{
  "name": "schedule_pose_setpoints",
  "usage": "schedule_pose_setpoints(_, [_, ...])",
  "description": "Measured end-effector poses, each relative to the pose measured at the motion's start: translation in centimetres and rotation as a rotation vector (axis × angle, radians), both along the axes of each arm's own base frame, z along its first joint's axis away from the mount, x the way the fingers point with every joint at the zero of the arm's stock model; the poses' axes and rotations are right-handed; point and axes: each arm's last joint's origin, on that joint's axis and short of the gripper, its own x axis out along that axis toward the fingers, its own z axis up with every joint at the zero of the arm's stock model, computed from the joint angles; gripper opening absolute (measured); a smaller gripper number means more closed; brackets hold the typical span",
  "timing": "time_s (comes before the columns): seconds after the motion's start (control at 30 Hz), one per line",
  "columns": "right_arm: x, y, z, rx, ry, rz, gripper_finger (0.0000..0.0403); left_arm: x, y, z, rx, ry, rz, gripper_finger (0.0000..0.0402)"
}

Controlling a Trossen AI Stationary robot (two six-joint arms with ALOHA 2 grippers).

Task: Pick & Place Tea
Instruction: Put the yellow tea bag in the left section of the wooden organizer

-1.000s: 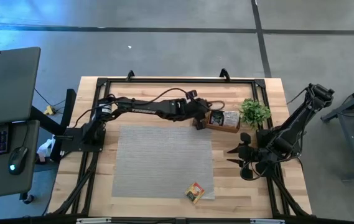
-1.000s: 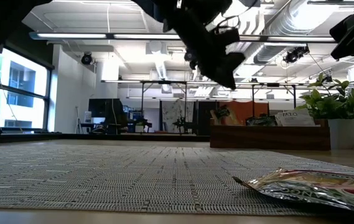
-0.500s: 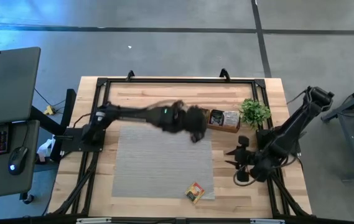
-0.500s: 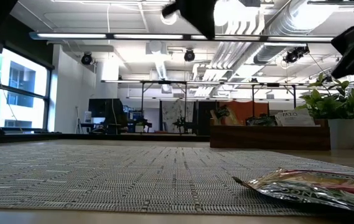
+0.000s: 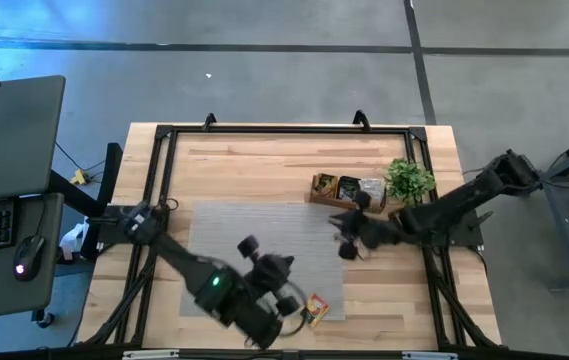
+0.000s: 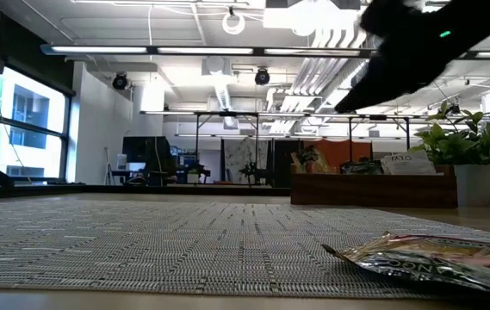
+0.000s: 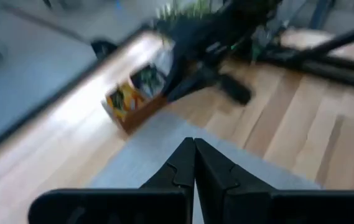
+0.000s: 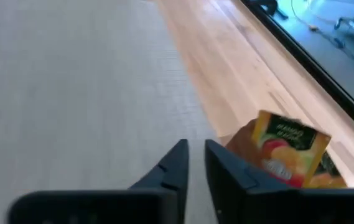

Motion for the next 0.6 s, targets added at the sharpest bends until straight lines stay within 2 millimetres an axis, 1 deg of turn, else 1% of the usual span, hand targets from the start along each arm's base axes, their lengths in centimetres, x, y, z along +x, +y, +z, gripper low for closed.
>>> schedule_pose_setpoints(0.07, [1.1, -1.8, -0.3, 0.024, 0.000, -0.023, 0.0019, -0.4, -0.7, -0.1, 0.076, -0.026, 0.002, 0.0003])
schedule_pose_setpoints(0.1, [1.6, -2.7, -0.5, 0.037, 0.001, -0.024, 0.0010, -0.5, -0.9, -0.1, 0.100, -0.030, 0.004, 0.0003])
schedule_pose_setpoints(0.2, [3.3, -4.8, -1.4, 0.085, -0.024, -0.014, 0.0010, -0.8, -1.1, 0.0, 0.117, -0.046, 0.007, 0.0003])
schedule_pose_setpoints(0.3, [4.4, -6.6, -2.7, 0.088, -0.026, -0.032, 0.0004, -0.8, -1.1, -0.1, 0.108, -0.026, -0.004, 0.0003])
schedule_pose_setpoints(0.37, [4.7, -7.7, -3.5, 0.074, -0.004, -0.076, 0.0003, -0.8, -1.1, -0.2, 0.077, 0.001, -0.020, 0.0003])
schedule_pose_setpoints(0.43, [4.8, -8.8, -3.9, 0.059, 0.005, -0.143, 0.0006, -0.6, -0.8, -0.3, 0.054, 0.020, -0.023, 0.0003])
schedule_pose_setpoints(0.53, [4.7, -10.2, -3.9, 0.052, -0.007, -0.206, 0.0003, 0.0, -0.4, -0.6, 0.042, 0.033, -0.013, 0.0003])
schedule_pose_setpoints(0.6, [4.5, -11.1, -3.9, 0.052, -0.007, -0.239, 0.0003, 0.2, -0.5, -1.2, 0.038, 0.060, -0.020, 0.0003])
